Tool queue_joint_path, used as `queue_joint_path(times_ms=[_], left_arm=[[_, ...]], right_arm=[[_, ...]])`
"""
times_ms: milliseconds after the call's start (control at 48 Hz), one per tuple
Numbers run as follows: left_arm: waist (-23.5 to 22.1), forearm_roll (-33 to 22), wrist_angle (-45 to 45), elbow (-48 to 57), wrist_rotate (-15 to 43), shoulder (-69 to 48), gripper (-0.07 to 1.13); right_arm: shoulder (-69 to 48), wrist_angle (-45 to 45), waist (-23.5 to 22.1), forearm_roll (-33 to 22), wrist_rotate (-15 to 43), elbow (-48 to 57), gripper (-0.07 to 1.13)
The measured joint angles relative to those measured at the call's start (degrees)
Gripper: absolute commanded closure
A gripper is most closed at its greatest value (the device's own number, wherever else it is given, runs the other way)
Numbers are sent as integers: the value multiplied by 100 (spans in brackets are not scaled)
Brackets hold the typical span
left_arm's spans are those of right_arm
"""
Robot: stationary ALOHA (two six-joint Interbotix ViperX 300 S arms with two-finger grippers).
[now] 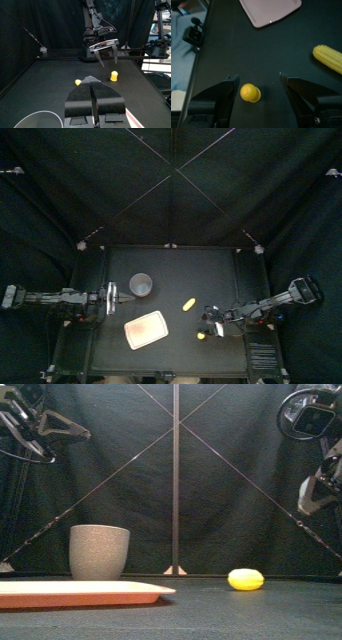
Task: Pick the yellow can then place it in the grey bowl
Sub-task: Pick the yellow can
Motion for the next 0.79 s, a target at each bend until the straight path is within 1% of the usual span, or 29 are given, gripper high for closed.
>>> queue_joint_path(times_ms=[229, 604, 708, 792], left_arm=[[62, -9, 0, 0, -9, 0, 108], [88, 0, 0, 9, -9, 0, 108], [88, -9, 0, 18, 0, 0, 108], [88, -9, 0, 18, 0, 0, 108]], right_arm=[[650, 9, 352, -202, -9, -185, 9], [1556, 9, 571, -220, -9, -387, 11], [1670, 9, 598, -220, -9, -404, 16], [1714, 9, 598, -220, -9, -422, 23]])
